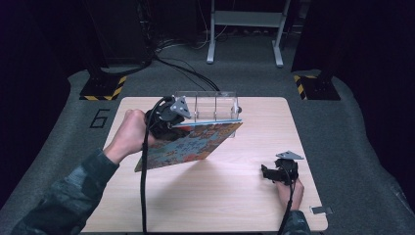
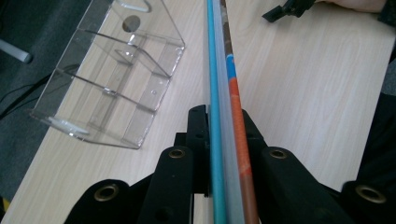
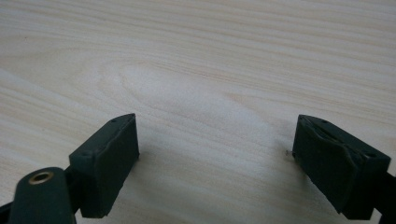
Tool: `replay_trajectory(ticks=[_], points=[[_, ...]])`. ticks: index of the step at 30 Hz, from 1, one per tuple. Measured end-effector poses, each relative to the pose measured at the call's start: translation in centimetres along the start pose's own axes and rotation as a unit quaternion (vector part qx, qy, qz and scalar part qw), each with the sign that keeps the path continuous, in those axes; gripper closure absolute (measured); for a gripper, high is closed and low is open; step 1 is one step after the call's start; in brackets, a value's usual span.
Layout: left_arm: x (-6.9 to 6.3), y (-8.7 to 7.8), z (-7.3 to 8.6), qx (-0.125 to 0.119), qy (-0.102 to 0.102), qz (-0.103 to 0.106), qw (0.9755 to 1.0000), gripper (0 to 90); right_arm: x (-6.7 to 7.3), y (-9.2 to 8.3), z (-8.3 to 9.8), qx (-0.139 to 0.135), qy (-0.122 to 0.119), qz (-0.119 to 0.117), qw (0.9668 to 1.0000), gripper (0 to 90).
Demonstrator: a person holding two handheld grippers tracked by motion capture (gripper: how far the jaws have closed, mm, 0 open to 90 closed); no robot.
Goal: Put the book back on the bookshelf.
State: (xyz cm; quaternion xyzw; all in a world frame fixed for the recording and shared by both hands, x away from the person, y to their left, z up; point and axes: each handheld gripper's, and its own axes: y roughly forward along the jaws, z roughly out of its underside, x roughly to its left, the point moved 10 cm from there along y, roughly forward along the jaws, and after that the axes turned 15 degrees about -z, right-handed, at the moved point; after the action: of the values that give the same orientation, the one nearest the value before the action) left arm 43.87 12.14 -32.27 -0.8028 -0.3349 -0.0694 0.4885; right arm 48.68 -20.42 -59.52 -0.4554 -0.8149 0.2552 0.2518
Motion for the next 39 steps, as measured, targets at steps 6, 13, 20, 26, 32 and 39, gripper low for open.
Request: replay_trajectory(ticks=[6,13,20,26,32,39], points=[[1.5,-0.6,0.3,0.010,-0.014,-0.009,0.9998,80.7,0.0,0.0,0.0,0.000,0.000,0.000,1.0000,13.8],[3.6,-0.8,0.9,0.023,-0.043,-0.005,0.9988,80.7,0.0,0.0,0.0,-0.001,0.002,0.000,1.0000,14.0],[5.7,-1.0,1.7,0.041,-0.069,-0.018,0.9966,80.7,0.0,0.0,0.0,0.000,0.006,0.001,1.0000,14.1],[7.2,-0.9,2.2,0.052,-0.087,-0.027,0.9945,80.7,0.0,0.0,0.0,-0.001,0.003,0.001,1.0000,14.3],[8.6,-0.8,2.3,0.059,-0.110,-0.039,0.9914,80.7,0.0,0.0,0.0,-0.002,0.003,0.001,1.0000,14.3],[9.8,-0.4,2.3,0.074,-0.126,-0.042,0.9884,80.7,0.0,0.0,0.0,-0.001,0.003,0.002,1.0000,14.4]])
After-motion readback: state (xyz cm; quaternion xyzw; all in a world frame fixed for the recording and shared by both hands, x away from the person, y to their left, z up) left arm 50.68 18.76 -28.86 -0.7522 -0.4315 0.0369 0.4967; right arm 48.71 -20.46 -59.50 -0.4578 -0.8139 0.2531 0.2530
